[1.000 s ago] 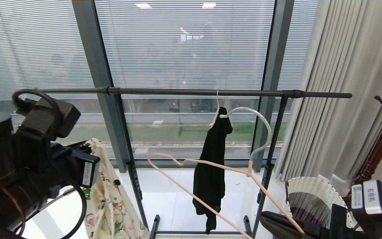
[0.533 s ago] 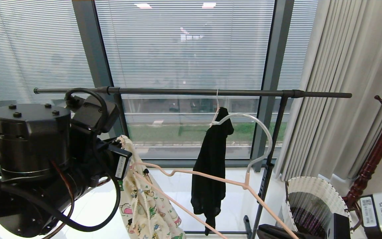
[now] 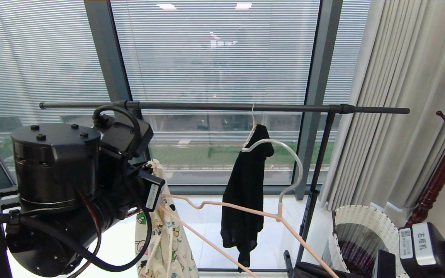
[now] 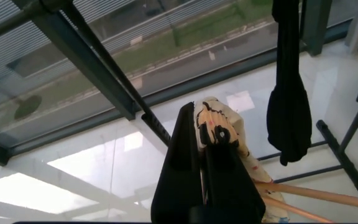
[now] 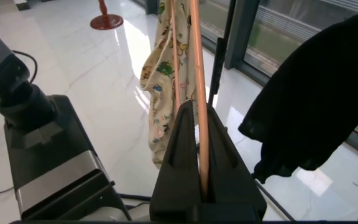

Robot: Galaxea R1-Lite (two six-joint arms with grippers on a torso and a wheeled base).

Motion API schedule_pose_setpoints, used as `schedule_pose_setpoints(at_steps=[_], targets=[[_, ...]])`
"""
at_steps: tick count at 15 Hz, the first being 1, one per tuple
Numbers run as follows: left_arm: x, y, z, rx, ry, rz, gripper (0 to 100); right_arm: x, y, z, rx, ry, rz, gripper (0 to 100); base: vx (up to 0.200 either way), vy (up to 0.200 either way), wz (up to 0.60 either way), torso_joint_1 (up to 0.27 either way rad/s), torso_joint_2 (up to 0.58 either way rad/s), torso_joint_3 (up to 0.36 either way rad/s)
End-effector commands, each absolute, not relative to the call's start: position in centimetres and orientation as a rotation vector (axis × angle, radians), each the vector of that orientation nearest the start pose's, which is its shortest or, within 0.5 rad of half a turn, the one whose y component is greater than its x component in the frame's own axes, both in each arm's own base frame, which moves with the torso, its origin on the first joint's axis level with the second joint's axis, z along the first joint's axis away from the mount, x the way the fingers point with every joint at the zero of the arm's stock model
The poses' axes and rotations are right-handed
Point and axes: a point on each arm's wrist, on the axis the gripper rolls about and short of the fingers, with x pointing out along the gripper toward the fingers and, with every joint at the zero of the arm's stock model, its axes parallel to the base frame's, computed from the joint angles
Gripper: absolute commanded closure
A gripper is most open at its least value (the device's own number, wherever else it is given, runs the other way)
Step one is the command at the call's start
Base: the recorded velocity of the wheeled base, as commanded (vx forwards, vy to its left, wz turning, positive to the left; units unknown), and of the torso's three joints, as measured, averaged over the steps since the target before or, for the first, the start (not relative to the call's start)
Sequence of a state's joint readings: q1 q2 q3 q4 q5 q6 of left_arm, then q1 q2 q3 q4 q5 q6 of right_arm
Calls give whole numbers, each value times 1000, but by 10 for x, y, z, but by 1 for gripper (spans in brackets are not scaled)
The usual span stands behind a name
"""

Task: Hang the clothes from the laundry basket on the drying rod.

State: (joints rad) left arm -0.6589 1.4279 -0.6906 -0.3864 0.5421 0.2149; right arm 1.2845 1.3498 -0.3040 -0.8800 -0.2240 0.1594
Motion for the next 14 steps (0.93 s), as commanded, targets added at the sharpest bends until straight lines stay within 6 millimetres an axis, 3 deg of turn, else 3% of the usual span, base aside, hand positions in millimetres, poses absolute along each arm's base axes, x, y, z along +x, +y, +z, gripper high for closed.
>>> schedule_pose_setpoints(at_steps=[1,8,14], targets=[[186,-134,204,408,265,-158,100,62,182,159,15,225,1028,100,0,0,0,0,0,0],[173,-148,208,410,235,-238,100,71,199,165,36,222,1012,100,0,0,0,0,0,0],[168,-163,230,366,160,-292,100,99,224,170,51,218,968,100,0,0,0,0,0,0]])
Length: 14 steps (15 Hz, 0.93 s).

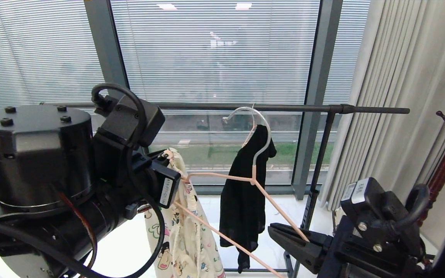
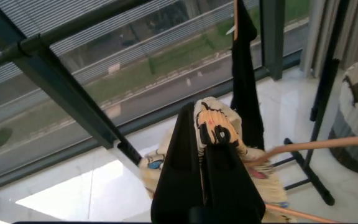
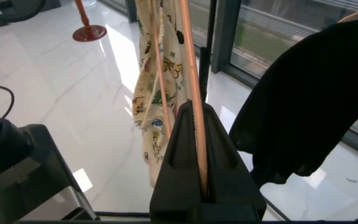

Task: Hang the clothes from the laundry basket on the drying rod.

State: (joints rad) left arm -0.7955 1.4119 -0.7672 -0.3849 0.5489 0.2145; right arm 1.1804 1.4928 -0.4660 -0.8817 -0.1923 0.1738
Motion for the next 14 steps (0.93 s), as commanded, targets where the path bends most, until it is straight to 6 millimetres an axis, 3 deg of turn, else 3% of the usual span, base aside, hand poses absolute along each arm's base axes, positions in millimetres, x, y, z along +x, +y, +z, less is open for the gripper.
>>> schedule_pose_setpoints(at_steps=[1,4,9,11,14], targets=[[163,-168,232,352,153,-319,100,101,229,168,46,224,971,100,0,0,0,0,0,0],[156,-179,243,290,126,-360,100,108,246,163,59,248,963,100,0,0,0,0,0,0],[155,-178,246,282,118,-360,100,127,265,160,71,251,925,100,0,0,0,0,0,0],[166,-170,244,291,129,-286,100,129,260,163,75,243,911,100,0,0,0,0,0,0],[188,-153,241,323,154,-116,100,125,241,183,118,185,903,100,0,0,0,0,0,0]])
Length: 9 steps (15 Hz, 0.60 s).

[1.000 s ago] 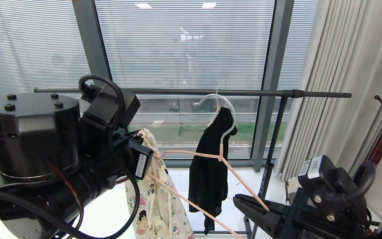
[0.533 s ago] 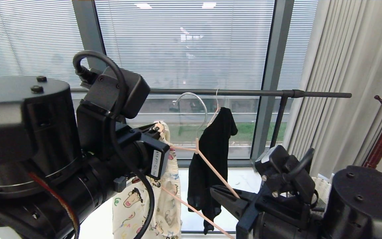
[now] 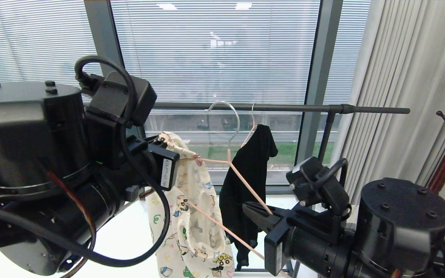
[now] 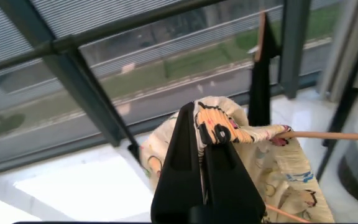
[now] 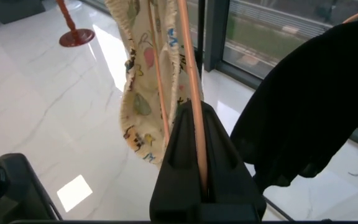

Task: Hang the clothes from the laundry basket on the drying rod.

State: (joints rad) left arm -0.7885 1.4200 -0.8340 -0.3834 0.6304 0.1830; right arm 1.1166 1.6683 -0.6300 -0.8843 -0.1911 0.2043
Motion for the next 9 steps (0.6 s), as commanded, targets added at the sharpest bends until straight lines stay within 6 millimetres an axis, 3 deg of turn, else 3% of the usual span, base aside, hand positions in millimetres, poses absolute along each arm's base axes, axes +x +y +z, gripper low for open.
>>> schedule_pose_setpoints(at_steps=[1,5,9], targets=[[193,-152,243,316,152,-99,100,121,233,186,123,173,904,100,0,0,0,0,0,0],[208,-155,249,288,122,-45,100,109,208,189,123,154,905,100,0,0,0,0,0,0],[193,-175,248,281,112,-128,100,113,212,191,126,148,901,100,0,0,0,0,0,0]])
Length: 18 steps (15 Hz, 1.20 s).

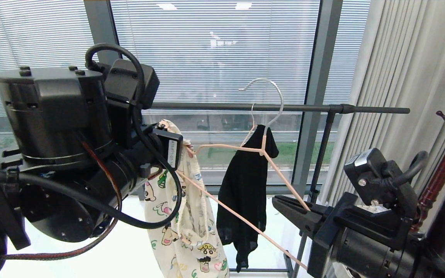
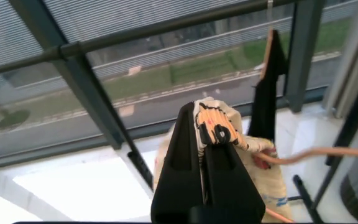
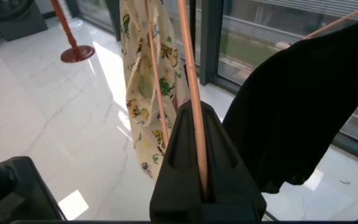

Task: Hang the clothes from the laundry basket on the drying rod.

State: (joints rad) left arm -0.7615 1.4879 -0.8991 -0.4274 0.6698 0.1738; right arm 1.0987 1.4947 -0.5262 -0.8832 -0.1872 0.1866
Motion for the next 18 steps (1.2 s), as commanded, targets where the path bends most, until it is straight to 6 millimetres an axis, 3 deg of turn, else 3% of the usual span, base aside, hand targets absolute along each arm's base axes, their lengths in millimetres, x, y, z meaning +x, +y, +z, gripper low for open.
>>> schedule_pose_setpoints(at_steps=[1,7,11,17,18], targets=[[187,-182,249,275,108,-164,100,115,216,190,122,154,904,100,0,0,0,0,0,0],[165,-207,267,94,134,-276,100,134,249,178,118,201,888,100,0,0,0,0,0,0],[158,-205,274,49,146,-288,100,147,265,173,125,213,872,100,0,0,0,0,0,0],[151,-197,275,70,165,-292,100,152,269,176,129,197,863,100,0,0,0,0,0,0],[151,-196,275,70,165,-290,0,151,268,177,130,193,864,100,0,0,0,0,0,0]])
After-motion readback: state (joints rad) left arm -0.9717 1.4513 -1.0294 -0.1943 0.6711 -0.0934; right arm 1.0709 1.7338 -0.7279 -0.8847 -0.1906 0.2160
